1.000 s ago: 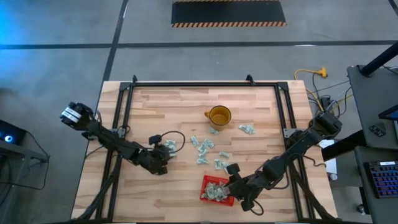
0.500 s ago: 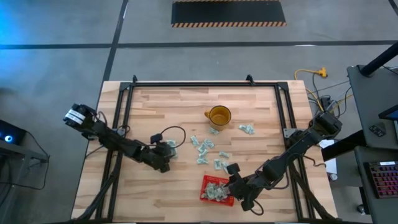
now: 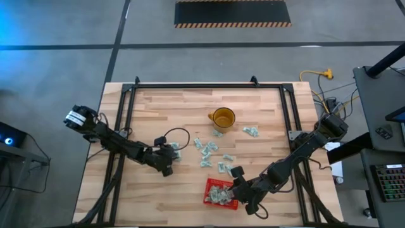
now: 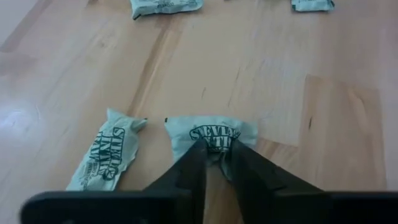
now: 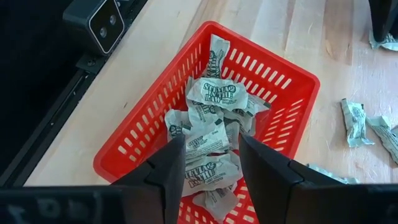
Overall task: Pick and place Stevia / Truvia into bins
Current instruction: Put the stevia packet into the bin
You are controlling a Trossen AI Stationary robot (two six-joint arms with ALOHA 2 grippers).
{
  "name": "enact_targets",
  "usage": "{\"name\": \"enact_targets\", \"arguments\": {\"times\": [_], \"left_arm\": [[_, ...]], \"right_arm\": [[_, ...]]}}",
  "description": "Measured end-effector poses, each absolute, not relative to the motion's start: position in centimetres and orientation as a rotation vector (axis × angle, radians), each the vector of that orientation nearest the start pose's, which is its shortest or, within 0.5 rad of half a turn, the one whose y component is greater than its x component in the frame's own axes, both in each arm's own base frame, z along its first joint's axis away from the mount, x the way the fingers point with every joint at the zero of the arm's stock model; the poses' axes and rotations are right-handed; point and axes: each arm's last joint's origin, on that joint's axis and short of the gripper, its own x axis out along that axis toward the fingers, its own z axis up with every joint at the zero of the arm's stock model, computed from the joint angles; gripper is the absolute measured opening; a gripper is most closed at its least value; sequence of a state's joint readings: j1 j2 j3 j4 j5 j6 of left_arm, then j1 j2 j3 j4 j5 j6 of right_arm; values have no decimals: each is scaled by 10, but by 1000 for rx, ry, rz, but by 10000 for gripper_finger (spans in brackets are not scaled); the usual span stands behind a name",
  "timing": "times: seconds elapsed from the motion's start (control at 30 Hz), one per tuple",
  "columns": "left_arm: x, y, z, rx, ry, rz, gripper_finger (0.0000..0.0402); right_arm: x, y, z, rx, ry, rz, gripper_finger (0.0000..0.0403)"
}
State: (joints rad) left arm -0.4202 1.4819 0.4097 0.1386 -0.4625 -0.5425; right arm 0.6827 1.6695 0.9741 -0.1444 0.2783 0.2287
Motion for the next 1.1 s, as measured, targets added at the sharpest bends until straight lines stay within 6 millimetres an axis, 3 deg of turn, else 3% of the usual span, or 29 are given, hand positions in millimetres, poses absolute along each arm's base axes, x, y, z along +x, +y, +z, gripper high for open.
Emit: {"name": "enact_targets", "arguments": {"times": [0.27,0.5,0.73,0.9,1.1], "left_arm": [[206,-81,118,-135,784,180,3],[217,-96,139,-99,626,31,4],[229,-112,163,-47,361,-129,4],[239,-121,166,-7,221,-227,4],[263,-135,162,64,216,-259,4]], "right_arm": [[262,203,181,-188,861,260,143],[256,195,180,-200,960,117,133],[249,186,176,-245,1016,-23,130],[243,179,174,-269,1053,-126,127],[242,178,174,-269,1056,-142,123]]}}
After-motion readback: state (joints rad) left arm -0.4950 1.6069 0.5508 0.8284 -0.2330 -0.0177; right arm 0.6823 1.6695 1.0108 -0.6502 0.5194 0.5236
